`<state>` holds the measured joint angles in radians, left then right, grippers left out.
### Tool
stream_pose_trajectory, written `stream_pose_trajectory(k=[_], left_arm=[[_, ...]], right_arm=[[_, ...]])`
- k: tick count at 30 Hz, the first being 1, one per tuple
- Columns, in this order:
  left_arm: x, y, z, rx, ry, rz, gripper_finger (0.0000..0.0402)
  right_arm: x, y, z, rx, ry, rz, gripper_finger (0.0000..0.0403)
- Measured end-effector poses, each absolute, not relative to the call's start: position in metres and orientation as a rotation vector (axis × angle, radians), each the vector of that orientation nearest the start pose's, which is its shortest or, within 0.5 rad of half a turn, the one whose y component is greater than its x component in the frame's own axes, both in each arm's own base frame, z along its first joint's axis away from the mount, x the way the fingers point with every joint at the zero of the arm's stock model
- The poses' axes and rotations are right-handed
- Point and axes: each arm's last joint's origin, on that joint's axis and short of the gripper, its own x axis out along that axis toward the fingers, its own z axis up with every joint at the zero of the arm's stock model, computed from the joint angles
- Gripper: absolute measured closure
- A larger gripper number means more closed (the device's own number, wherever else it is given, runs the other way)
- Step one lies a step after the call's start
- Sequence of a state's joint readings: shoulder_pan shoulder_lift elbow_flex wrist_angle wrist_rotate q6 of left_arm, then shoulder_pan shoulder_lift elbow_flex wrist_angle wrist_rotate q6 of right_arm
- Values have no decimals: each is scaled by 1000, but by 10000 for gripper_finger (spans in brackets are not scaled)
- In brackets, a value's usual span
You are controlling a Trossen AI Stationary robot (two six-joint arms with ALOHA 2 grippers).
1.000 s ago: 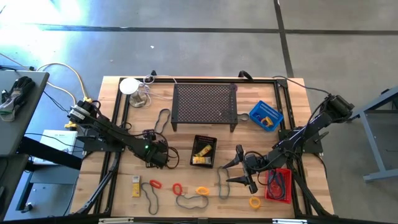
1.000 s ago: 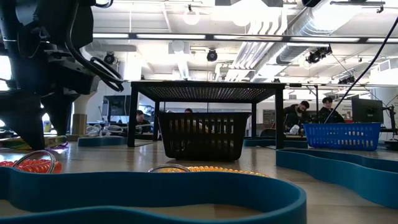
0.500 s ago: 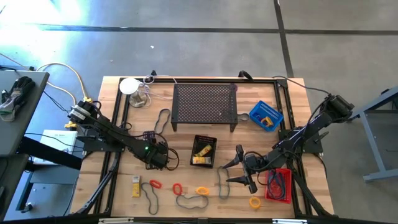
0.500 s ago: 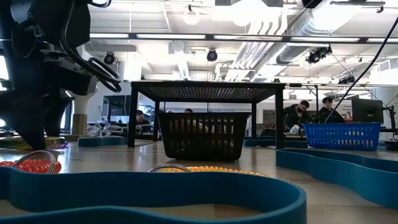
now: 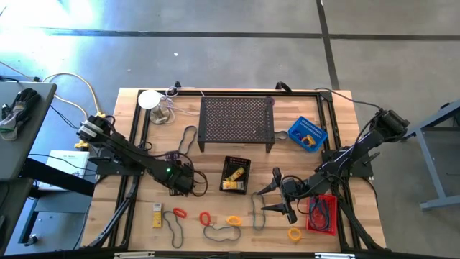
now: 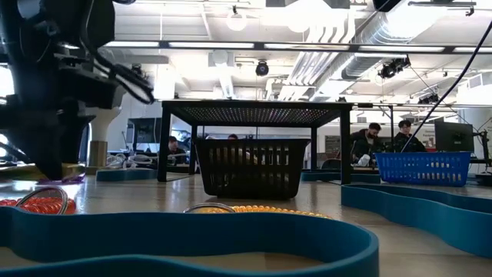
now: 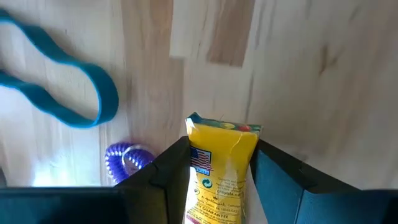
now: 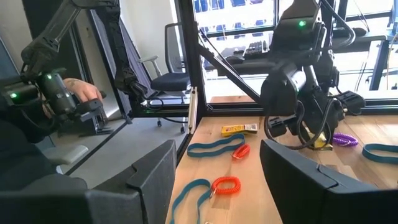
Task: Pick & Place Office Desk Supplies
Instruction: Put the yellow crayon box into the black bin
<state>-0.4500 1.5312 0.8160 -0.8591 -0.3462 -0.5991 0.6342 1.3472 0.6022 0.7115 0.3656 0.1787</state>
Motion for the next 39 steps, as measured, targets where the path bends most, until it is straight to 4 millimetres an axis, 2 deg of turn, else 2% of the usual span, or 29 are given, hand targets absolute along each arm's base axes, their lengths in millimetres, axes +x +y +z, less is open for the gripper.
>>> stream_pose_trajectory(k=[7,14,22,29,39], left_arm=[[226,-100,183,51,1270,299,252],[236,-119,221,-9,1081,170,252],[242,-148,266,-42,705,-87,252],[248,-163,284,18,491,-207,252],[257,-169,314,-48,185,-280,252]], right_arm=[[229,156,235,160,57,267,182],[229,156,235,155,65,267,182],[229,156,233,148,78,266,182],[229,156,233,148,78,272,182],[228,159,234,155,82,374,182]])
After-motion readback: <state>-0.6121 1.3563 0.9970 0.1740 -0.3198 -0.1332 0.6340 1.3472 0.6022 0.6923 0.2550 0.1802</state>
